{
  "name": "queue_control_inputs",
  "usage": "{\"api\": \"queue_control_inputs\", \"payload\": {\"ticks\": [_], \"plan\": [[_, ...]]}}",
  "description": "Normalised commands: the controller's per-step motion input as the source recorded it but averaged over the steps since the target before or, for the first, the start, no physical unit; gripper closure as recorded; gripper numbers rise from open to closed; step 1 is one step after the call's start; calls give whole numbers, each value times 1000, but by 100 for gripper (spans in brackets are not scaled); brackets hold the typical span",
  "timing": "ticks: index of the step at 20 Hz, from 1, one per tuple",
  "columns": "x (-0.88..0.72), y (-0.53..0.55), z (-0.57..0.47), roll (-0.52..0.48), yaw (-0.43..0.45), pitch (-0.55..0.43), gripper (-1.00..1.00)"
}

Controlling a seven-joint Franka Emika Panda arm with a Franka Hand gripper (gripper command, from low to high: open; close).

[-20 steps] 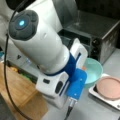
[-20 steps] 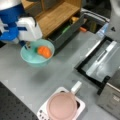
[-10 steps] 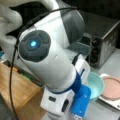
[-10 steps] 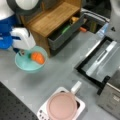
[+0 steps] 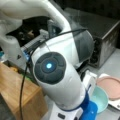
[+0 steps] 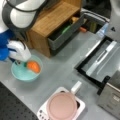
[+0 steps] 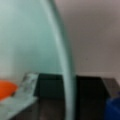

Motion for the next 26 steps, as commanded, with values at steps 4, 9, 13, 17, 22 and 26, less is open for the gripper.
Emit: {"api": "queue_control_inputs", "payload": {"ticks": [4, 9, 13, 17, 22, 26], "plan": [[388, -136, -160, -58, 160, 182, 100], [338, -73, -96, -51, 169, 163, 100], [325, 13, -178, -91, 204, 152, 100], [332, 49, -145, -89, 198, 97, 100], [313, 19, -34, -99, 201, 73, 100], [272, -59, 39, -116, 222, 72, 100]]}}
